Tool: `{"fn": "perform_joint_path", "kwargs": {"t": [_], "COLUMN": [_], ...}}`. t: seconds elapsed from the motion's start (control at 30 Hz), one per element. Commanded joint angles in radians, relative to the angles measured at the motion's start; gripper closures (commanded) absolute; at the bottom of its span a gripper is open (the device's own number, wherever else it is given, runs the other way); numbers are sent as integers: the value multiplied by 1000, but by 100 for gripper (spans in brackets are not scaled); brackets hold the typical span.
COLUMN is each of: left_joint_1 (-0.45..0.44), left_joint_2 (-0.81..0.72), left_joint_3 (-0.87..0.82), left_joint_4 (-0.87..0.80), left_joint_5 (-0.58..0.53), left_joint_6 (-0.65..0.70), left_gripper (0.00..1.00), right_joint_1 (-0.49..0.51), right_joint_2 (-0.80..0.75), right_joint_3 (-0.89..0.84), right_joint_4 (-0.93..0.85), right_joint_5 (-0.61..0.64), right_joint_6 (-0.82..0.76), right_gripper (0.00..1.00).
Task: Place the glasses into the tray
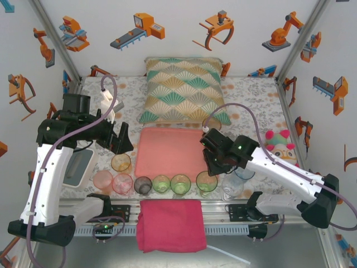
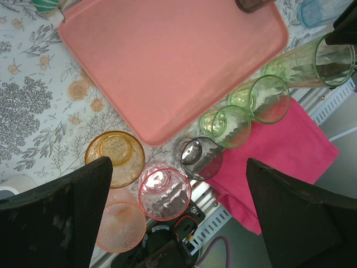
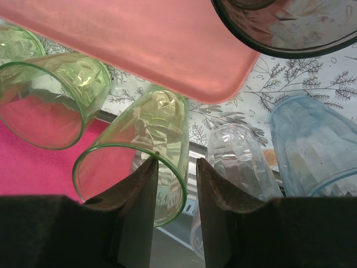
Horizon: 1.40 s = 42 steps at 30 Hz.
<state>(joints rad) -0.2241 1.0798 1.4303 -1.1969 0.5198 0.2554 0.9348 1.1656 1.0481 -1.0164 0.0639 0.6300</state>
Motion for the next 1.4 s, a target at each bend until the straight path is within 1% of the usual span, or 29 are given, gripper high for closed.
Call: {"fn": "perform_joint_path", "kwargs": {"t": [0.0, 0.4, 0.57, 0.7, 0.83, 0.97, 1.37], "left_joint_1": [-6, -6, -6, -7, -7, -7, -7], "left_joint_2": [-7, -12, -11, -12, -12, -12, -7], "left_joint_3": [10, 7, 10, 16, 15, 16, 22], "left_joint_4": [2, 2, 2, 1, 2, 2, 2], "left_joint_5": [8, 5, 7, 8, 8, 6, 7], "left_joint_6": [-8, -10, -14, -18, -22, -24, -26], "left_gripper": [3, 3, 3, 3, 3, 3, 3], "right_joint_1": [9, 15, 21, 21, 21, 21, 22], "right_joint_2": [16, 32, 22, 11, 4, -1, -37], "right_joint_3": [-2, -3, -3, -7, -11, -11, 27], "right_joint_4": [0, -10, -21, -24, -29, -30, -38], "right_joint_5": [17, 50, 93, 107, 113, 113, 133], "right_joint_6": [-14, -21, -25, -31, -38, -43, -51], "right_gripper": [67, 77, 80, 86, 94, 99, 100]}}
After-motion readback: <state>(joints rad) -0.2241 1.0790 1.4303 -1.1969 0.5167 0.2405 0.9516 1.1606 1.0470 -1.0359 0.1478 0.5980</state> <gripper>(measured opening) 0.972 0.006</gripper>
